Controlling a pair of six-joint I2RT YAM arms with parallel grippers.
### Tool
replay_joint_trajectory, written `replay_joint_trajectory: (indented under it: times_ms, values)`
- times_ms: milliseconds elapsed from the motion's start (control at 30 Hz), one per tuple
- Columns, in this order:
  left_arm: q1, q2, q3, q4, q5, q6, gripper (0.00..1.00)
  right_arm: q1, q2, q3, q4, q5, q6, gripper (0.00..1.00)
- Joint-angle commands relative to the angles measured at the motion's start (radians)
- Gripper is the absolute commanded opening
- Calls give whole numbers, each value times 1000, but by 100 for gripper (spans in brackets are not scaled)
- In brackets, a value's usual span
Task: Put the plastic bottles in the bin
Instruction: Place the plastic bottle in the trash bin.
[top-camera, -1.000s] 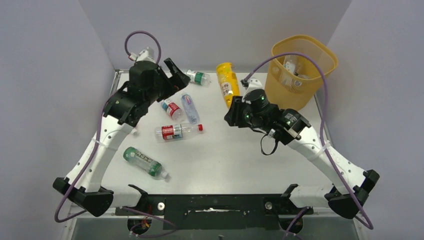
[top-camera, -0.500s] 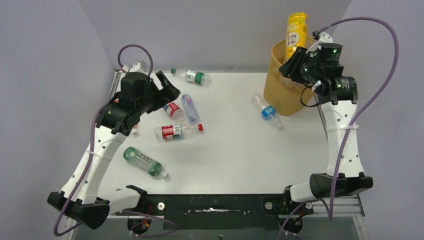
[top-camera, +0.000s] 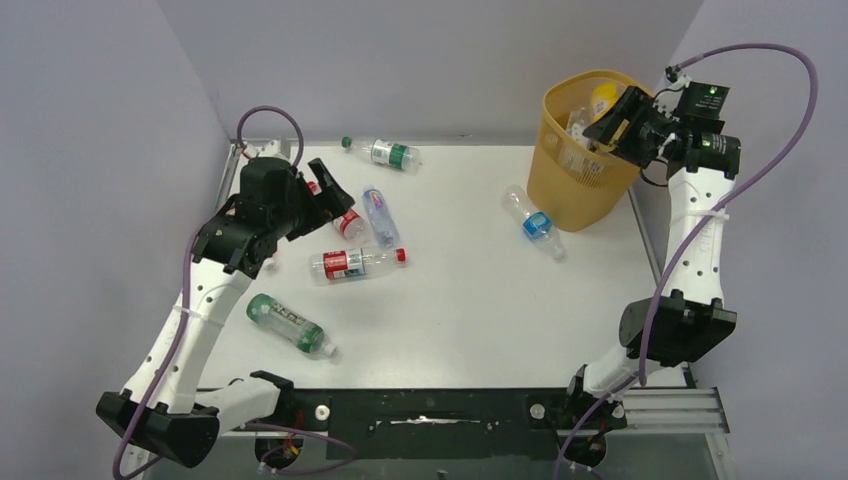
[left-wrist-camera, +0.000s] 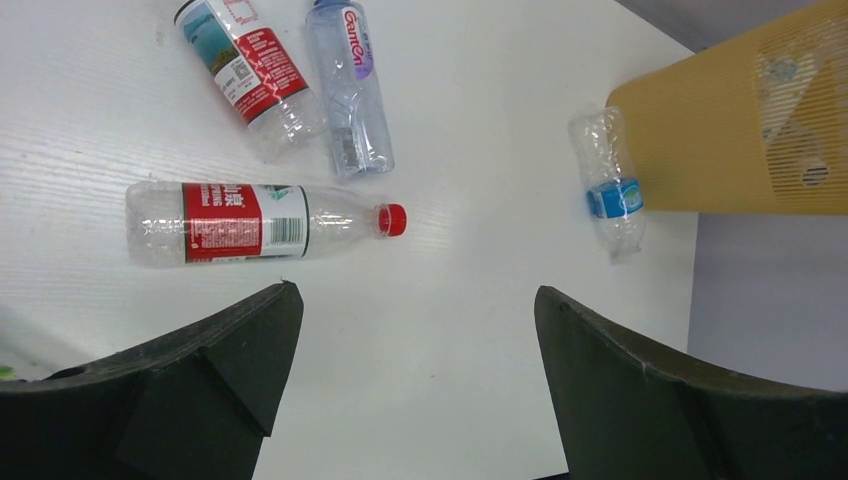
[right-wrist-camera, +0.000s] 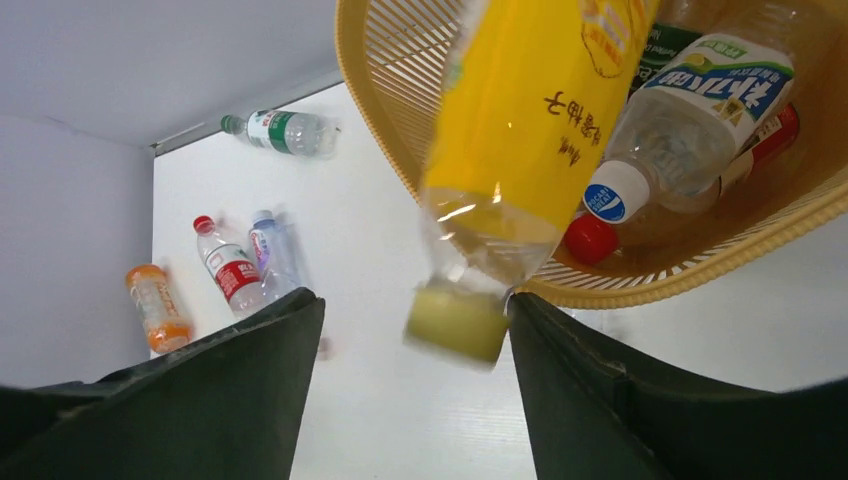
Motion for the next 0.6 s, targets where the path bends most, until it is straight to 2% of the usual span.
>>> replay_joint_trajectory:
  times_ms: [0, 33, 167, 433, 567]
  values:
    - [22, -10, -26, 36, 45, 60, 88, -16, -15, 64, 36, -86, -7, 77]
    - [25, -10, -33, 35, 47, 75, 88, -15, -16, 64, 36, -87, -6, 82]
    - [37, 5, -55, 36, 57, 145, 90, -15, -28, 49, 33, -93, -10, 89]
    - [79, 64, -109, 39, 9, 200, 91, 9, -123, -4, 28, -102, -6, 92]
    - [107, 92, -162, 87, 7, 203, 91, 87, -187, -54, 28, -67, 0, 92]
